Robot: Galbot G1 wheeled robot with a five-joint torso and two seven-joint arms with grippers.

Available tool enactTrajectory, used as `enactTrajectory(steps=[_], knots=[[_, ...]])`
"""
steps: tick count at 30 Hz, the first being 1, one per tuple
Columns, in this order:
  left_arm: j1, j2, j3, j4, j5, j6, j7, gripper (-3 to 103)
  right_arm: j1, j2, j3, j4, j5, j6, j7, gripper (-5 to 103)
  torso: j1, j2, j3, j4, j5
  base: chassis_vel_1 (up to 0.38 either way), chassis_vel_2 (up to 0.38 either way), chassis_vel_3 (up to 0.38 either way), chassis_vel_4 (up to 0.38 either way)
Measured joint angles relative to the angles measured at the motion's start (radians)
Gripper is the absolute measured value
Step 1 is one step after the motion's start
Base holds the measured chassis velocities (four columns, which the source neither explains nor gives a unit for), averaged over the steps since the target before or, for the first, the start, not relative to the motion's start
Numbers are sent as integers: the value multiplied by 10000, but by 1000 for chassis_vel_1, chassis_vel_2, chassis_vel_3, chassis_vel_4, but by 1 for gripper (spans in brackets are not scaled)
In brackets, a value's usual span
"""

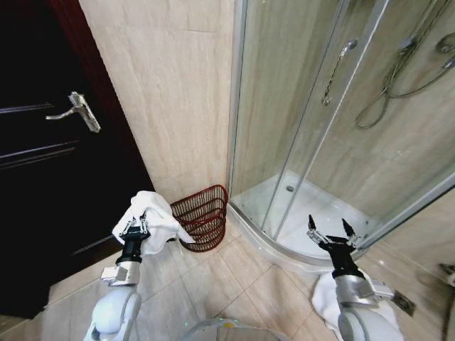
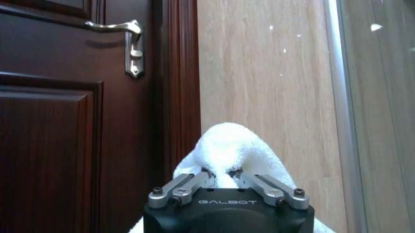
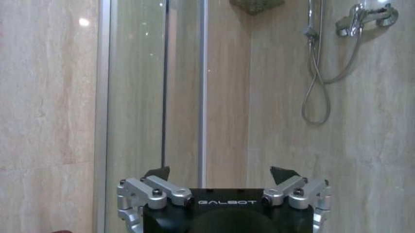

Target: Discard the used towel into the hamper.

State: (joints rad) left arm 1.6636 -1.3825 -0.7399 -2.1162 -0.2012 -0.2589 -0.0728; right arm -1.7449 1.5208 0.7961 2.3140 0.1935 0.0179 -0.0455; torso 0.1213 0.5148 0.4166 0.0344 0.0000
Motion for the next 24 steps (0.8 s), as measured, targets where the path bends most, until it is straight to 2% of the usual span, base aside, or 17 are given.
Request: enactTrajectory(steps=[11,13,18,22,24], knots=[[-70,110,5,174,4,-58,130,9,85,19,1,16,-1,-7,-3,100,-171,-424,-253,0,0,0,0,0,0],[-271,201,30,432,145,-342,265,9,99,49,-5,16,-1,-8,-4,100,-204,-526,-322,1,0,0,0,0,0],[-809,482,152,807,193,-496,619,9,72,104,-12,17,0,-11,-3,100,-227,-598,-371,0,-1,0,0,0,0],[-1483,824,391,901,-58,-197,1079,9,144,120,-81,82,3,-292,-5,100,-228,-603,-377,3,0,0,0,0,0],[-2196,1153,803,1086,-258,223,1314,9,243,160,-84,258,108,-630,6,100,-226,-598,-374,0,1,0,0,0,0]])
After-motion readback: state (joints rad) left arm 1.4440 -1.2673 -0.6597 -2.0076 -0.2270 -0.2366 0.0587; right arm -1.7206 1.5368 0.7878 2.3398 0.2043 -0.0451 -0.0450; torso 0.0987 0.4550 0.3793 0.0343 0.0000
